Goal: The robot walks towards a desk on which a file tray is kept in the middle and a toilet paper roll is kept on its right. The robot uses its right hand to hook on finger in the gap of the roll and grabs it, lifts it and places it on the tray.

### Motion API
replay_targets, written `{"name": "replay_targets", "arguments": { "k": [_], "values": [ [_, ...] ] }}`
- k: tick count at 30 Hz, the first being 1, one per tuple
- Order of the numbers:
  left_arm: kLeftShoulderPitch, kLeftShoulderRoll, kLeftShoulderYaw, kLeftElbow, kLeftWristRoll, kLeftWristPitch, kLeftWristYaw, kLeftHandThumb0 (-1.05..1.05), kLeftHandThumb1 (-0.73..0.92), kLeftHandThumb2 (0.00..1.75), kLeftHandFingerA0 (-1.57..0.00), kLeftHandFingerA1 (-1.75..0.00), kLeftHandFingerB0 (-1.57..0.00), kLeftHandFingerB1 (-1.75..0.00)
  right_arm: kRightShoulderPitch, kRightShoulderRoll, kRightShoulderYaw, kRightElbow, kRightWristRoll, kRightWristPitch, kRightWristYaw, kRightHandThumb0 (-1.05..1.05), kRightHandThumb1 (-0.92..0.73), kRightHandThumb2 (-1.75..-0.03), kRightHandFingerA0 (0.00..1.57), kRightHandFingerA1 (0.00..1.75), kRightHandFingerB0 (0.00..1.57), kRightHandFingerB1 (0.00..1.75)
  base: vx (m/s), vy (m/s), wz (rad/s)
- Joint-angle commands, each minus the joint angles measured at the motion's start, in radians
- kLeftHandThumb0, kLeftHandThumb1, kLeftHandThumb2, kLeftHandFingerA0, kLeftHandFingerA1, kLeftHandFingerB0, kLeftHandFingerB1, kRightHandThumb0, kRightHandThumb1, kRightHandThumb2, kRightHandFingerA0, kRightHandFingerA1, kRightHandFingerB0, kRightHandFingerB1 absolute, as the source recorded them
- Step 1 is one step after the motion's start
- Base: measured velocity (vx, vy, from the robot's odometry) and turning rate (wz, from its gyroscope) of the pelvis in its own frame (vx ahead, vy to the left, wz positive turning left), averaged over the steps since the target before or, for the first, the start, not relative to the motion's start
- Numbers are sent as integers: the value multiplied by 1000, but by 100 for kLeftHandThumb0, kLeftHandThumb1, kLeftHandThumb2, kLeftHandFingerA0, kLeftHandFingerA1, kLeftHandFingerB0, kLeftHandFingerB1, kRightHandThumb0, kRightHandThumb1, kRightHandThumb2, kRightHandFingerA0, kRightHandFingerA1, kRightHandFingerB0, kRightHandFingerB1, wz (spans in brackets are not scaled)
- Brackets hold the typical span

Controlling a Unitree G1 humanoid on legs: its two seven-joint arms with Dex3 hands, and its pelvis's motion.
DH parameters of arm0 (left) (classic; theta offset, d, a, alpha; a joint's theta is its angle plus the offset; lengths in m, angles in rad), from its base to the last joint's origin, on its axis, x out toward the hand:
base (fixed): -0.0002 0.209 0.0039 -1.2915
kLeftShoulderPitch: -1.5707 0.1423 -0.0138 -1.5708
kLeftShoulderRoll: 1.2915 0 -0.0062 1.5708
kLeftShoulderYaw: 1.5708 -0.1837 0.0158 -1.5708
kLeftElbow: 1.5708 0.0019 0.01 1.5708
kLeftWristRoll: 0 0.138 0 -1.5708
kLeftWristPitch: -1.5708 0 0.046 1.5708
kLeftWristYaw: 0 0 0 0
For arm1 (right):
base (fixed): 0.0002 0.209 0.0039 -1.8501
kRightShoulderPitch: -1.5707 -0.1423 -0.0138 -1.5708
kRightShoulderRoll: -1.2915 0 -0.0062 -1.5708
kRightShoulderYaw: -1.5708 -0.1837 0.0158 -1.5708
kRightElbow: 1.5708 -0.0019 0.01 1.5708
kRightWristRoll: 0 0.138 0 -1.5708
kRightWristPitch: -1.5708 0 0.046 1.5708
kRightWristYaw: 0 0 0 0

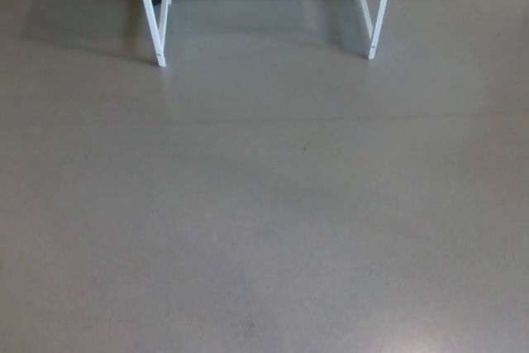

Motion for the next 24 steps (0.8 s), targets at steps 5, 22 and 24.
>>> {"name": "replay_targets", "arguments": {
  "k": [5, 22, 24],
  "values": [
    [5, 33, -1, 2, -1, 11, 15, -104, 69, 121, -3, -60, -3, -56, 42, 1, 29, -70, -16, -52, 8, -63, -51, -74, 14, 37, 1, 22, 155, 263, -3],
    [28, 30, -9, -8, -15, -1, 5, -101, 69, 121, -3, -60, -3, -57, -79, -17, 34, 83, -8, -80, 37, -27, -33, -87, 4, 42, 1, 45, 170, -117, 8],
    [24, 29, -14, 0, -7, -1, 16, -101, 70, 121, -4, -59, -4, -56, -96, -2, 11, 105, 33, -83, 48, -55, -49, -65, 29, 36, 10, 32, 195, -53, -3]
  ]
}}
